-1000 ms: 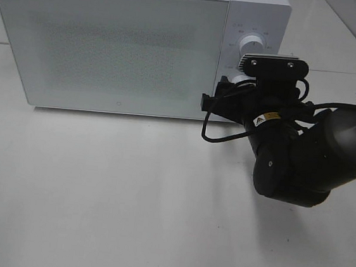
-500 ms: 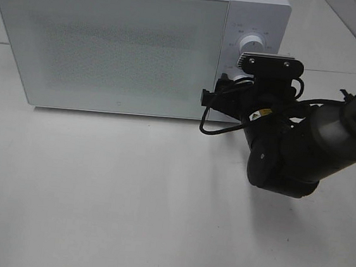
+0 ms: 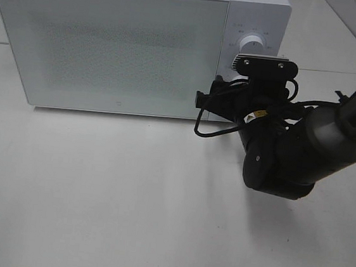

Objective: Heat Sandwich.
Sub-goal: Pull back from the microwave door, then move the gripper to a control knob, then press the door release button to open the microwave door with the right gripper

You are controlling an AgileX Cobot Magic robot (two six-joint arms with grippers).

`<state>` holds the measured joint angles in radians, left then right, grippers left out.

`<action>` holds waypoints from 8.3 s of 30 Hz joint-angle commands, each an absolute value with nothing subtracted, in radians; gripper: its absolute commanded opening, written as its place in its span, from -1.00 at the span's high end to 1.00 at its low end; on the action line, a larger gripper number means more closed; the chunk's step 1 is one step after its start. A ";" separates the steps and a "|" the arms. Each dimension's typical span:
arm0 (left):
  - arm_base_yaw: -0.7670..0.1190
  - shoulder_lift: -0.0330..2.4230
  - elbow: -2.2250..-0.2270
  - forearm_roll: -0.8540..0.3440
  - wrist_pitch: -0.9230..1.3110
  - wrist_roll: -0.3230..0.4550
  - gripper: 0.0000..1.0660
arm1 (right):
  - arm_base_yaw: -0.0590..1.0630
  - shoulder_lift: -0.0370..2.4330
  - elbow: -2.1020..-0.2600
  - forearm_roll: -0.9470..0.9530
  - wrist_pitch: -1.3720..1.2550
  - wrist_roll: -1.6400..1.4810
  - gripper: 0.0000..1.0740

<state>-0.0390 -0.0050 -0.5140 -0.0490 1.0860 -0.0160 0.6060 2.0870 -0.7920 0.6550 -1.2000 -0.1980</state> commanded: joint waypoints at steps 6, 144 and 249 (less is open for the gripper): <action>-0.038 -0.021 -0.515 -0.057 1.073 -0.020 -0.87 | 0.610 2.086 -0.801 0.657 -1.172 -0.186 -0.18; -0.038 -0.021 -0.515 -0.057 1.073 -0.020 -0.87 | 0.620 1.830 -0.633 0.487 -0.887 0.896 -0.31; -0.038 -0.019 -0.515 -0.057 1.073 -0.020 -0.87 | 0.040 -0.031 -0.499 0.000 0.994 0.000 -0.42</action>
